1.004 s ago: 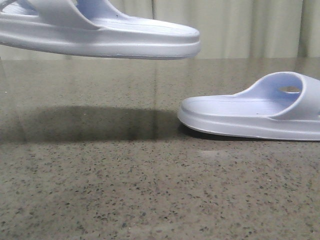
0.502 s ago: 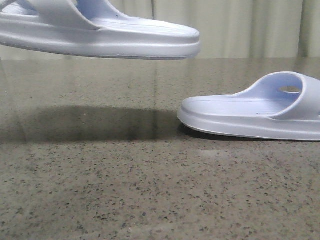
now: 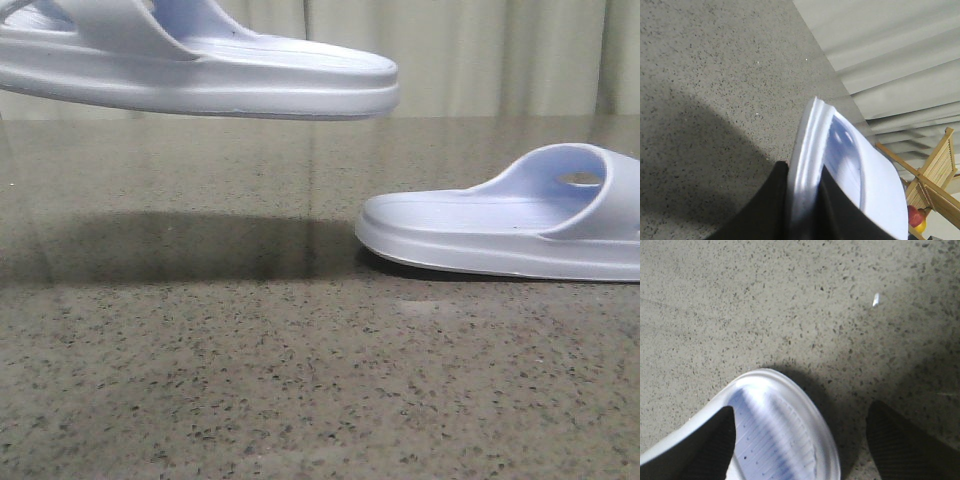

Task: Insert blue slippers together front up

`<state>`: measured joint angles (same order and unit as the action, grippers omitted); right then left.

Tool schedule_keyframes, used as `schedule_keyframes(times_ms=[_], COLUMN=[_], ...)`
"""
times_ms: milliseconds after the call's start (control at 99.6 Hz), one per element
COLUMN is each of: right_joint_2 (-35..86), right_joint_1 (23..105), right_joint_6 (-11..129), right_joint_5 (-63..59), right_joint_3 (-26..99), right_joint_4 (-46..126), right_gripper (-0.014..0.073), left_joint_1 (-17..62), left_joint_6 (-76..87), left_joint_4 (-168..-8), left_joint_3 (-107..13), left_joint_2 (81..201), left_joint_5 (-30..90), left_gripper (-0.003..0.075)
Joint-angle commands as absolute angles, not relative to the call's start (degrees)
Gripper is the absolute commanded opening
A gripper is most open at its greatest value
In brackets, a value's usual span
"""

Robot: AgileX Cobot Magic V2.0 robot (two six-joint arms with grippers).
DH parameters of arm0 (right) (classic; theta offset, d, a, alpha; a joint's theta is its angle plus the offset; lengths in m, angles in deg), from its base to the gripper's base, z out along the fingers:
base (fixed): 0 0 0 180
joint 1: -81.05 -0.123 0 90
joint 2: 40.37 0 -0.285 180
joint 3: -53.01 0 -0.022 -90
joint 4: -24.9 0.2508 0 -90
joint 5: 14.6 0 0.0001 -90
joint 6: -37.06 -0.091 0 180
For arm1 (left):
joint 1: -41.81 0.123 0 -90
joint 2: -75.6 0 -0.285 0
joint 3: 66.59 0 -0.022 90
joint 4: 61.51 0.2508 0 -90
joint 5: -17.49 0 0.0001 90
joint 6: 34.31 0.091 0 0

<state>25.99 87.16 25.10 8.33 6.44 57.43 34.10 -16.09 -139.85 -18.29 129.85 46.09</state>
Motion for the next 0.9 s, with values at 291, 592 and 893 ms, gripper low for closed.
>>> schedule_keyframes(times_ms=[291, 592, 893], right_joint_2=[27.66, 29.64, 29.64], right_joint_1=[87.48, 87.38, 85.15], right_joint_6=[25.36, 25.36, 26.03], right_joint_5=[4.51, 4.51, 4.84], right_joint_3=[7.79, 7.79, 7.79], right_joint_4=[59.79, 61.82, 62.42], right_gripper=[0.0476, 0.0475, 0.0475], left_joint_1=[33.61, 33.61, 33.61], left_joint_6=[-16.01, -16.01, -16.01], left_joint_4=[-141.8, -141.67, -141.67], left_joint_3=[-20.31, -20.31, -20.31], left_joint_2=[129.49, 129.49, 129.49], left_joint_5=[45.78, 45.57, 44.67], left_gripper=[0.0016, 0.0016, 0.0016])
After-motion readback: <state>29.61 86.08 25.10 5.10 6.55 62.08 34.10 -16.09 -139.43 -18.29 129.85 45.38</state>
